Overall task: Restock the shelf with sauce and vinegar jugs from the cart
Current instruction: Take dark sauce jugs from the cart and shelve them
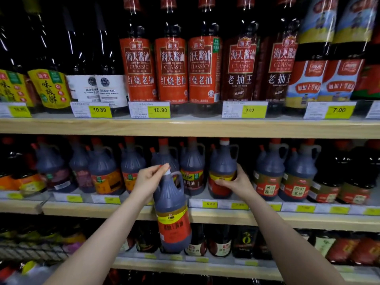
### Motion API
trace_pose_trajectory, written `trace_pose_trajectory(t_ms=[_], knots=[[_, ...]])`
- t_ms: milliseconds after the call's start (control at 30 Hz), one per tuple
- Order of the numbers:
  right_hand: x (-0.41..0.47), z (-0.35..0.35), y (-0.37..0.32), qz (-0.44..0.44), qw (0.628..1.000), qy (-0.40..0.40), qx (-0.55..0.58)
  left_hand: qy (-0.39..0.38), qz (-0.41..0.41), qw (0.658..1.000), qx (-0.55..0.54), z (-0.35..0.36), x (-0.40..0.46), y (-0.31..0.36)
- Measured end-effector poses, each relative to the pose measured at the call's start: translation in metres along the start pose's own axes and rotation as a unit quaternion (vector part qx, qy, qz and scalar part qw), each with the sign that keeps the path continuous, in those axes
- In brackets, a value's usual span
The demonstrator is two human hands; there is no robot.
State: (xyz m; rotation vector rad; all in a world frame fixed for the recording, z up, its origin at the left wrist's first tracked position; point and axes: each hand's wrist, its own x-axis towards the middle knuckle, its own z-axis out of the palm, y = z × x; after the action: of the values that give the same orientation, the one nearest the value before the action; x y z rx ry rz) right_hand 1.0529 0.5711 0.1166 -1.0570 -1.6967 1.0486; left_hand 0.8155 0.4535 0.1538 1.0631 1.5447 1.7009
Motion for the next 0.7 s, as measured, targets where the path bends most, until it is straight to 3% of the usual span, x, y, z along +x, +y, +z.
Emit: trace_pose_trajectory(t_ms=[133,233,700], knots=[[-0.008,0.0,0.004,-0.005,0.988,0.069,-0.141,-0.001,-0.02,1.0,-0.007,-0.002,0.001,0.0],[-0.013,0.009,0.005,0.006,0.985,0.098,-0.141,-0.001,-0.026,1.0,-0.012,-0.003,0.002,0.001],[0.033,0.03,-0.01,0.065,0.978,0.067,-0.188,-0.003,0.009,1.0,-0.023,-0.013,-0.001,-0.009]])
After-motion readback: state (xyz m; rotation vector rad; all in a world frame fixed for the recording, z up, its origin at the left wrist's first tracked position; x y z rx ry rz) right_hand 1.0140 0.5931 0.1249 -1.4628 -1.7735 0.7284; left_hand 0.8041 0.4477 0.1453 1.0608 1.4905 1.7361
